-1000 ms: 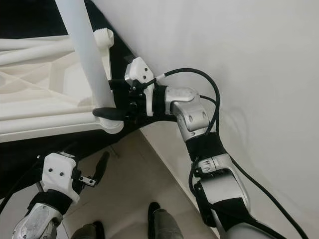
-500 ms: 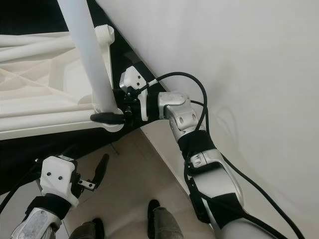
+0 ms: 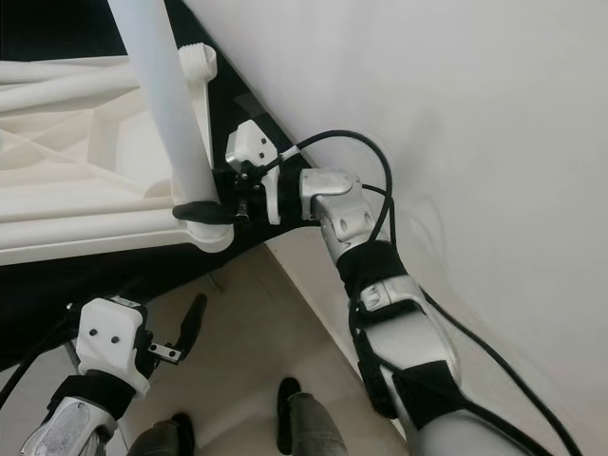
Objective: Building children table
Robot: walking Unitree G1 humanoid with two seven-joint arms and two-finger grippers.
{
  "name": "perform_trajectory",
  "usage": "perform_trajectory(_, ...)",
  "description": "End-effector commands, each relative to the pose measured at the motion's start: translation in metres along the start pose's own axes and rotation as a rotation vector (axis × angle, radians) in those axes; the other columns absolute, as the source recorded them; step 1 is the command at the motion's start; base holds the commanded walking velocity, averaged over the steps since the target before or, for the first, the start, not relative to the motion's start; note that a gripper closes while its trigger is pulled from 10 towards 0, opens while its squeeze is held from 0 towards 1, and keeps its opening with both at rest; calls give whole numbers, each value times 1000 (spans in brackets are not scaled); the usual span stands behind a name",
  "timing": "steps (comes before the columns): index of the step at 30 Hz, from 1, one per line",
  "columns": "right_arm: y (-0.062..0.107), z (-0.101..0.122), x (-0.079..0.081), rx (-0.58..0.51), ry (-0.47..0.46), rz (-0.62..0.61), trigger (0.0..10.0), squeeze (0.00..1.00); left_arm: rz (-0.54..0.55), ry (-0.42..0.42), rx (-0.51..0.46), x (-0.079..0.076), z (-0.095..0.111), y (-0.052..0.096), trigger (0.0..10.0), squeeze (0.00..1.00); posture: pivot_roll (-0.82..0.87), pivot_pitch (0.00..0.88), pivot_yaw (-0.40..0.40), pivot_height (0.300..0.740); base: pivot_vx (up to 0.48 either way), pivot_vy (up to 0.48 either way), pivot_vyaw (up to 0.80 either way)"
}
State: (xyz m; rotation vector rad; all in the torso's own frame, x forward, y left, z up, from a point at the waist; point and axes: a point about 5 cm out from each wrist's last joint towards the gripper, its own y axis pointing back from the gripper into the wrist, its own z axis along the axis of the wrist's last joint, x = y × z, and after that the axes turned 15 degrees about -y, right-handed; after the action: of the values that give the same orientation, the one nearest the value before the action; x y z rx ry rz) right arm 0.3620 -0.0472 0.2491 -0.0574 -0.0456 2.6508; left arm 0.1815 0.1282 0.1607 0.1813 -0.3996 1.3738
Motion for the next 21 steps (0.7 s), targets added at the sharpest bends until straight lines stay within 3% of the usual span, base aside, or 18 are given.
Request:
perform_trajectory(1,18,-32,-1,55,-21,-498,0,0,2,-3,18,0,-2,4,10000,0,94,332,-98,740,0,0,0)
perform_trajectory(2,24,-41,18,47,-69,-559,0,0,3,-3,19,0,-2,4,10000,0,94,332,-98,740,0,0,0)
perform_trajectory(3,24,-41,18,47,-69,-559,0,0,3,-3,19,0,-2,4,10000,0,94,332,-98,740,0,0,0)
perform_trajectory(4,24,-46,42,41,-116,-554,0,0,0,-4,18,1,-3,2,10000,0,90,337,-86,740,0,0,0)
perform_trajectory(6,17,-47,68,30,-161,-478,0,0,-6,-6,16,1,-3,1,10000,0,75,324,-78,740,0,0,0)
perform_trajectory(7,8,-44,73,14,-158,-433,0,0,-10,-7,15,1,-5,-1,10000,0,80,317,-78,740,0,0,0)
perform_trajectory(10,4,-41,74,4,-154,-401,0,0,-12,-7,14,0,-5,-2,10000,0,80,317,-78,740,0,0,0)
perform_trajectory(11,-4,-35,71,-22,-156,-372,7569,0,-12,-9,14,0,-6,-3,10000,0,84,307,-81,740,0,0,0)
perform_trajectory(12,-7,-33,70,-33,-159,-365,7569,0,-11,-9,15,0,-7,-4,10000,0,83,297,-85,740,0,0,0)
perform_trajectory(13,-10,-28,67,-56,-169,-347,10000,0,-9,-11,14,0,-7,-4,10000,0,86,294,-88,740,0,0,0)
perform_trajectory(14,-12,-25,67,-70,-177,-347,10000,0,-8,-12,14,0,-7,-4,10000,0,86,294,-88,740,0,0,0)
perform_trajectory(15,-14,-19,67,-91,-174,-307,10000,380,-5,-12,13,0,-7,-4,10000,0,90,293,-93,740,0,0,0)
perform_trajectory(17,-15,-15,68,-106,-171,-280,10000,380,-4,-13,12,0,-7,-5,10000,0,90,293,-93,740,0,0,0)
perform_trajectory(18,-16,-10,71,-120,-209,-229,10000,1000,-3,-13,12,0,-7,-4,10000,0,92,292,-94,740,0,0,0)
perform_trajectory(21,-11,5,72,-150,-210,-87,10000,1000,-1,-12,10,0,-6,-4,10000,0,94,291,-94,740,0,0,0)
